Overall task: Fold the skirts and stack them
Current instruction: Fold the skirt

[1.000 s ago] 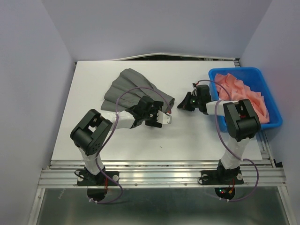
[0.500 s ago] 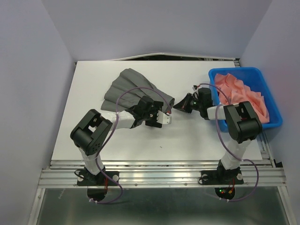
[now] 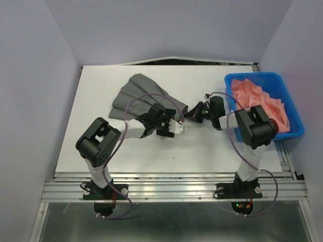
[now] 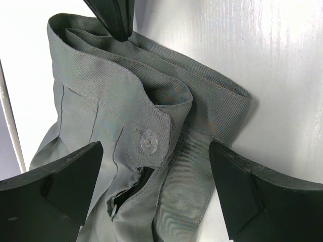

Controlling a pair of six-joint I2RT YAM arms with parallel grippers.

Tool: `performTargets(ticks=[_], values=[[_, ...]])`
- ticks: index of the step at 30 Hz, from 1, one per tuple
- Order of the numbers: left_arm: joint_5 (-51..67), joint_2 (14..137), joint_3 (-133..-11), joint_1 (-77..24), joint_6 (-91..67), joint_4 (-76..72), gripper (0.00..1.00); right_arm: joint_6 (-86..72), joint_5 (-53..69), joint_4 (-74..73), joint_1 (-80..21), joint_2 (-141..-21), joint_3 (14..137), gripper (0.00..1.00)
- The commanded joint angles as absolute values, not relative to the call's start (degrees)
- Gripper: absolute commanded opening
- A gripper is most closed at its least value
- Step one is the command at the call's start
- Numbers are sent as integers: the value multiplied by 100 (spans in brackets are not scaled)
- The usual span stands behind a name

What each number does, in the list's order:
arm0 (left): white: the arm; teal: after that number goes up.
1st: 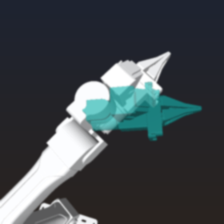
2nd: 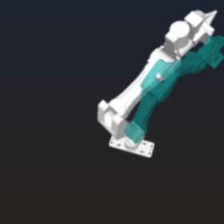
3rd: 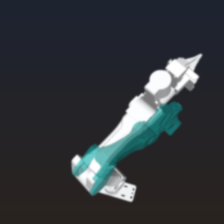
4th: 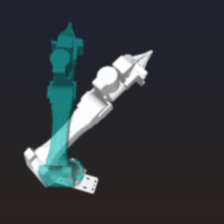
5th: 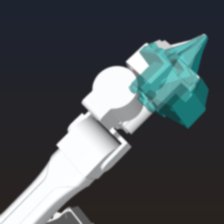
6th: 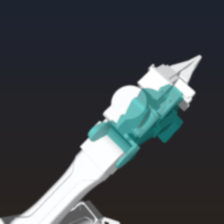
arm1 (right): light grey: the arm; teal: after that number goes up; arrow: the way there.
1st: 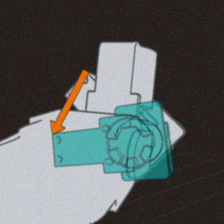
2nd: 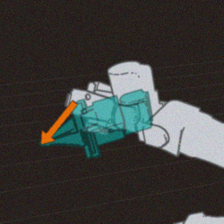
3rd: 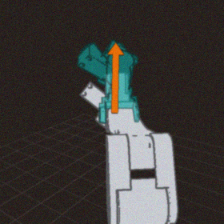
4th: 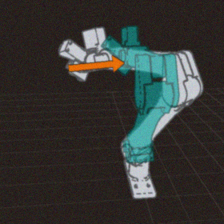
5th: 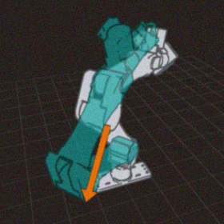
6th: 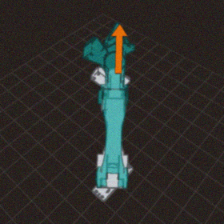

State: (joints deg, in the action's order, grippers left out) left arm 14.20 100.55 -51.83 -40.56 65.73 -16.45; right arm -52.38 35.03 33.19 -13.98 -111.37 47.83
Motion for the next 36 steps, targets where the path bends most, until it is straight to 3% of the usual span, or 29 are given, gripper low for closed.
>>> performTargets(ticks=[1, 25, 36], values=[[1512, 10055, -5353, -4096, 6513, -1687, 99, -5317, 3612, 3700, -1555, -11188, 5010, 1], [1529, 10063, -5238, -4096, 6776, -1547, 98, -5932, 2619, 4570, -1626, -11804, 5414, 1], [1600, 10107, -5344, -4096, 6812, -1345, 99, -6460, 2241, 4290, -1450, -11979, 5185, 1]])
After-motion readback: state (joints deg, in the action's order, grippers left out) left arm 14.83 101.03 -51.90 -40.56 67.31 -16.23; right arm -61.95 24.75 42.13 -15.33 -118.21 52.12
